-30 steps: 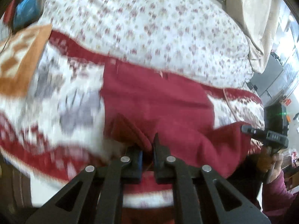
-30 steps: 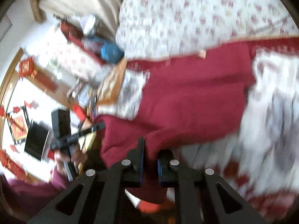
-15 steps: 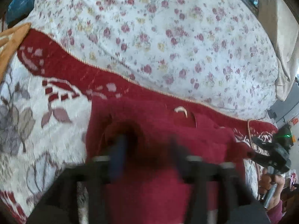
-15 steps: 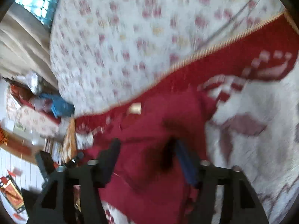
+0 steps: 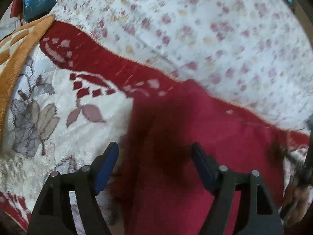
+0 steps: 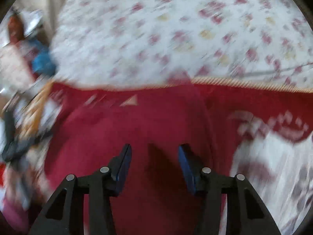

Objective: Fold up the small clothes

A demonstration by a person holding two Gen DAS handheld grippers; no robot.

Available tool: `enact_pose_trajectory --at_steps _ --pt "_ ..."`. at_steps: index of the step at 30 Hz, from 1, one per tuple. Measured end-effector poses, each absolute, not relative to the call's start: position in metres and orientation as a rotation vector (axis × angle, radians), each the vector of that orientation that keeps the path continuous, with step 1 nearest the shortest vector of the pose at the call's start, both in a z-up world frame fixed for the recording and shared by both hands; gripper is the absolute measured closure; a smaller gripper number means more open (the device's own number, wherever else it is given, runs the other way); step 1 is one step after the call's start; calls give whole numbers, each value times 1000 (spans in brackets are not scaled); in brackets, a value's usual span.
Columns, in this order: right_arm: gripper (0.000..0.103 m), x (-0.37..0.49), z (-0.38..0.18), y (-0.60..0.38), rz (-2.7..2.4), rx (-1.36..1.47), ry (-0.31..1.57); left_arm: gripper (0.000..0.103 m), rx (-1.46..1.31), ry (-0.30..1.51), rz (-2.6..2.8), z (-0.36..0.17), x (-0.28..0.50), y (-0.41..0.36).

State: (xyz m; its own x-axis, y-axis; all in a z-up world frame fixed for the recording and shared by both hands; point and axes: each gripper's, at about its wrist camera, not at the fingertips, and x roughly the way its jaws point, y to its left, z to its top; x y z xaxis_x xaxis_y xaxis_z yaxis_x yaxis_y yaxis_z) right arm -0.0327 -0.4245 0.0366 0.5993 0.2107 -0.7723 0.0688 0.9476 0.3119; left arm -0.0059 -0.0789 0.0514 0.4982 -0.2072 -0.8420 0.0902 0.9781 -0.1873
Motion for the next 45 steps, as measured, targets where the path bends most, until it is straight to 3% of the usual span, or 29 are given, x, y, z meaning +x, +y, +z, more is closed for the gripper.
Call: enact_pose_trajectory --at_steps 5,7,9,17,23,30,33,35,40,45 --pt "49 -18 28 -438 98 400 947 22 -145 1084 -155 34 -3 -68" --pt "38 -41 49 -447 97 414 900 22 -146 1082 -156 36 -5 -66" --pt "33 -66 64 -453 88 425 885 22 -145 1067 -155 41 -10 -63" --pt "36 -106 30 -422 71 225 1058 22 -155 1031 -161 58 -33 -61" --pt "32 -111 92 -396 111 237 951 22 -128 1053 -160 53 -53 -52" --pt "32 -47 84 -257 362 111 964 22 -130 1094 -154 40 -60 -36" --pt "44 -9 65 -208 388 40 966 18 -134 1099 -159 34 -60 -30" --pt "45 18 49 -182 365 2 989 17 -136 1110 -165 31 -58 -29" --pt "45 67 18 -156 310 24 1010 15 -132 1124 -177 26 -49 -27" --pt "45 65 28 -171 309 78 1023 14 -158 1132 -177 27 -46 -26"
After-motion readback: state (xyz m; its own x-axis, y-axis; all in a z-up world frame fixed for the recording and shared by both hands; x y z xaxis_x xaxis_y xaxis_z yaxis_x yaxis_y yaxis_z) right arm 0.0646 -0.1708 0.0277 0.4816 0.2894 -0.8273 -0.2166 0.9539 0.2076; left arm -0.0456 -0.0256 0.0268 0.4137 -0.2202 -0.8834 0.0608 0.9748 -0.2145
